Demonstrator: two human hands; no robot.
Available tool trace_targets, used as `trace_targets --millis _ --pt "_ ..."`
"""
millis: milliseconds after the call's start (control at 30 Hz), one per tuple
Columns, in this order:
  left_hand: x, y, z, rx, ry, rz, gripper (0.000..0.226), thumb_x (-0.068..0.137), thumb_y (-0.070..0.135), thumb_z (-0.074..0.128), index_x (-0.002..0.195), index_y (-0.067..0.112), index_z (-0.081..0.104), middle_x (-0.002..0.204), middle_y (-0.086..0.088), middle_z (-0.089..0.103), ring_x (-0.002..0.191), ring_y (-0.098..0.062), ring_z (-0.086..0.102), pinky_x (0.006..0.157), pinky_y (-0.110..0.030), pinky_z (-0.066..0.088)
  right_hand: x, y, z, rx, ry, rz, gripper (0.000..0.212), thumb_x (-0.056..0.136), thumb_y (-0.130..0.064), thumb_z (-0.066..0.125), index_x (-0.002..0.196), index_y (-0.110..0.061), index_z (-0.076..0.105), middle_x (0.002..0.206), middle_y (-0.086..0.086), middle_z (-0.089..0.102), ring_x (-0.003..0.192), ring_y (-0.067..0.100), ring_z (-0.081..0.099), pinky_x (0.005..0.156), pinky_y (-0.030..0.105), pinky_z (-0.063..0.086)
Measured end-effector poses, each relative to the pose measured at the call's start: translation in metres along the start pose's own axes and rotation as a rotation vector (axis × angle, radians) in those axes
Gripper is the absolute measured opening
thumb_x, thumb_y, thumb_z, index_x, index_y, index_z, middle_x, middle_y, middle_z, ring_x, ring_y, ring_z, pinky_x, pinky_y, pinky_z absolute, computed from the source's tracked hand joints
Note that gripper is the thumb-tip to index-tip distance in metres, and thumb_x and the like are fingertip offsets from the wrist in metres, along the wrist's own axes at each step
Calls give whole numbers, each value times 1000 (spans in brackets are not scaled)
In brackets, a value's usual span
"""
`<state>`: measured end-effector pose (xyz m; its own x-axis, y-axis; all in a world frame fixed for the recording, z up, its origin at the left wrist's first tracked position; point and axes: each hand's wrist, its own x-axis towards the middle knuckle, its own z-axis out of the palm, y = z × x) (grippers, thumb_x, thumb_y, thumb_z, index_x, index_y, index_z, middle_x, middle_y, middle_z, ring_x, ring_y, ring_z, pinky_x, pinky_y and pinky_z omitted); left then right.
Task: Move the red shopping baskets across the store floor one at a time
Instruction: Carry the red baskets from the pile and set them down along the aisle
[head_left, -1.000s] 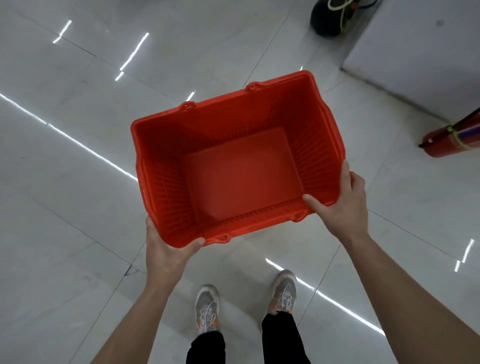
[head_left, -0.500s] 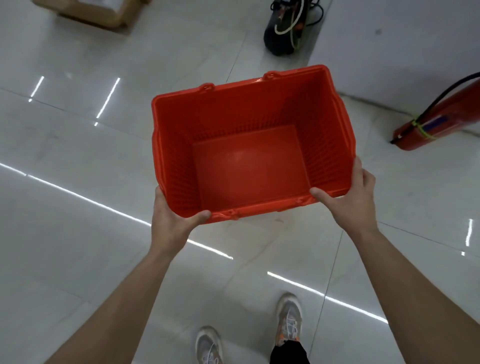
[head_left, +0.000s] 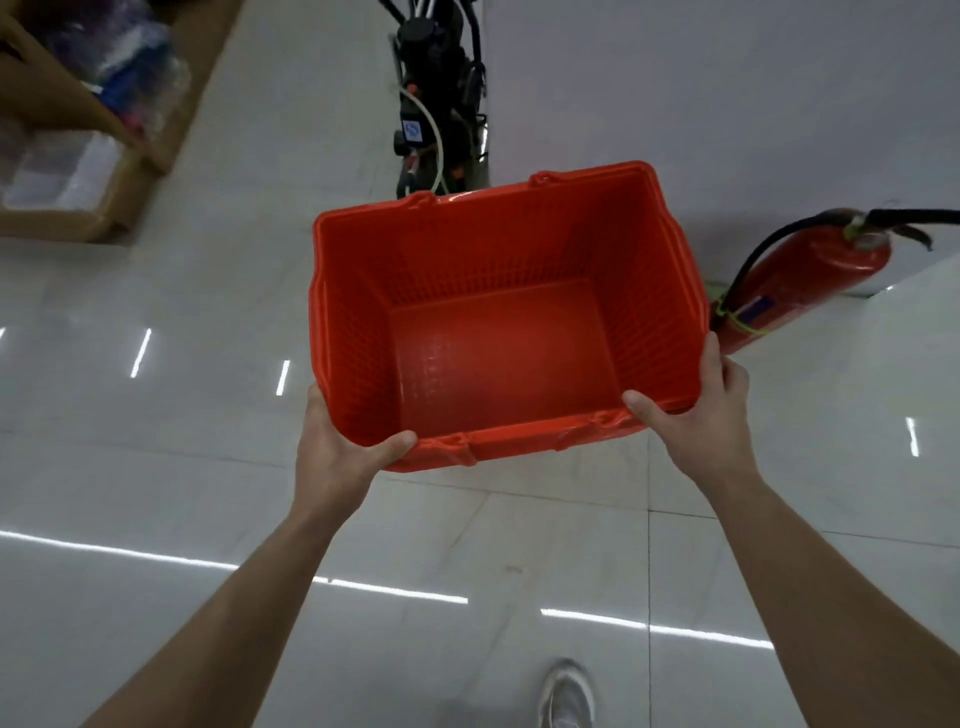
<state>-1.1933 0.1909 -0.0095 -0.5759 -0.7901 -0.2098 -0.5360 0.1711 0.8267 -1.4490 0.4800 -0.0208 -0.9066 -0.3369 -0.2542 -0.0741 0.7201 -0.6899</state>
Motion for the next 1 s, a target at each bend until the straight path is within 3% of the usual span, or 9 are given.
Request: trace_targets --millis 100,233,367,567,767,900,1000 --pt "49 25 18 38 -28 6 119 46 77 83 144 46 24 127 19 49 113 -12 53 85 -30 50 34 -6 -9 12 32 33 122 66 -75 68 159 -35 0 157 2 14 142 32 33 112 51 38" --pt "105 54 31 74 -100 42 126 46 76 82 149 40 19 141 8 47 120 -15 50 93 -37 50 70 -18 -16 8 42 92 124 67 -74 69 159 -34 -3 159 3 10 143 33 32 112 52 38" --pt "165 61 25 117 -164 56 122 50 67 86 149 39 20 138 11 47 122 -20 51 96 -43 50 90 -36 -2 -9 62 115 124 68 -76 67 158 -35 -8 159 4 7 143 34 32 111 52 39" --pt "208 65 9 136 -253 110 122 49 60 88 148 41 19 128 18 44 113 -12 48 90 -38 50 83 -57 21 -7 109 168 124 66 -81 62 156 -38 -12 157 3 7 142 37 32 111 54 40" --pt "201 69 18 111 -229 115 121 48 62 88 147 42 22 128 19 46 113 -11 50 88 -31 48 100 -53 5 -9 89 166 126 62 -82 66 156 -43 -7 155 2 14 139 36 37 108 54 43" --pt "175 75 45 36 -213 94 116 48 59 92 140 56 22 123 31 46 112 -2 52 88 -30 48 120 -38 -26 9 45 157 128 59 -74 76 155 -48 -4 153 2 18 136 37 40 107 56 43" --pt "166 86 65 39 -198 98 114 46 63 91 132 67 17 120 41 41 107 10 49 84 -21 44 128 -22 -42 -14 38 159 124 60 -74 73 158 -42 5 148 1 19 137 36 38 109 51 42"
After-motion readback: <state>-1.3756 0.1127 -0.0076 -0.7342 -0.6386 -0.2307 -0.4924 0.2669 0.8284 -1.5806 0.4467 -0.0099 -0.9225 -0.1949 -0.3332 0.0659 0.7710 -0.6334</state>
